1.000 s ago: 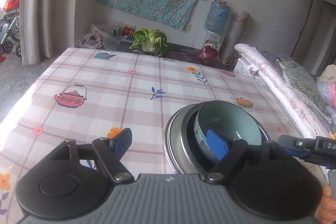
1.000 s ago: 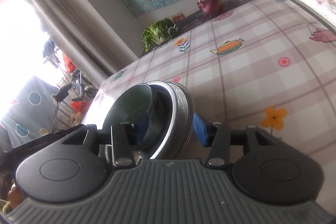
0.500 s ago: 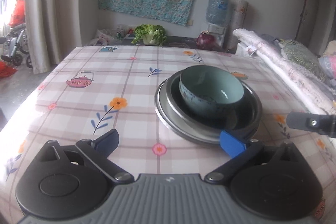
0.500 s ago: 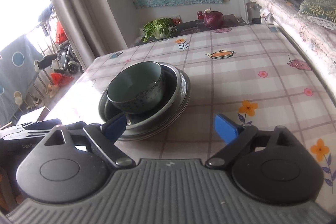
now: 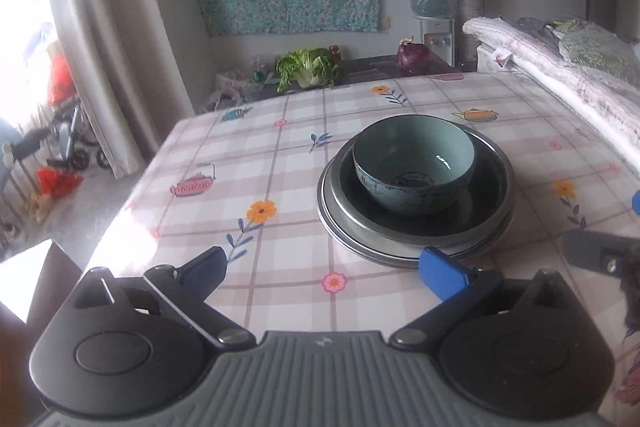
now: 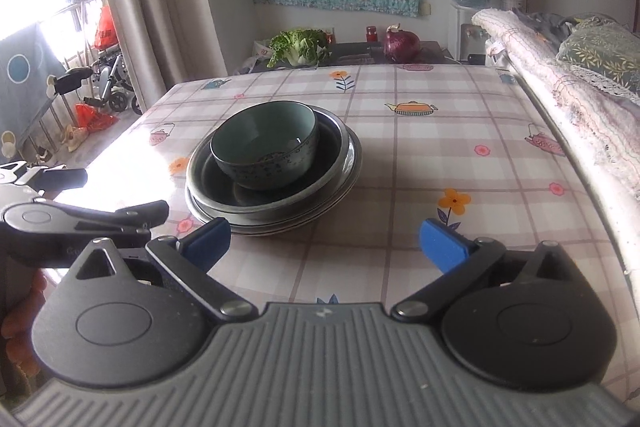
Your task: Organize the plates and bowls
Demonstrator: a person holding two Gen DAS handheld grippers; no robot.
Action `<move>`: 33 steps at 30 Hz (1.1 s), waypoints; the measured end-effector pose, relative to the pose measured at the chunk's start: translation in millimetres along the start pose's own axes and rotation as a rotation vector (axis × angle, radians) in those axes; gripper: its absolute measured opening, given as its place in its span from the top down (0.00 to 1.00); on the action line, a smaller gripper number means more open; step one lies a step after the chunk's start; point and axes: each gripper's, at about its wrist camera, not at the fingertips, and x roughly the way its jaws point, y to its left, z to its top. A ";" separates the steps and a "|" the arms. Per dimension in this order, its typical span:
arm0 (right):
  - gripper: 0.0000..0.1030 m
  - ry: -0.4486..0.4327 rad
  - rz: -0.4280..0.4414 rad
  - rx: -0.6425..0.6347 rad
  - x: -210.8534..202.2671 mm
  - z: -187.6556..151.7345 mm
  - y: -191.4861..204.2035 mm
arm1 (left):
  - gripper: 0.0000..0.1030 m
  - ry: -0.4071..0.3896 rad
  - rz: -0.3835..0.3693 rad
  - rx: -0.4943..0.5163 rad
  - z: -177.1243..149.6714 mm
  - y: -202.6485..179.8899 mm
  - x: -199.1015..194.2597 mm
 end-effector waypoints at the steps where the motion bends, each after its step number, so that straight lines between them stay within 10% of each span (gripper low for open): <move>1: 0.01 0.004 -0.012 -0.002 -0.8 0.5 1.3 | 0.00 0.012 -0.014 -0.020 1.1 2.2 0.4; 33: 0.01 0.135 -0.096 0.048 34.0 13.2 8.2 | 0.00 0.123 -0.078 -0.132 10.8 15.8 19.0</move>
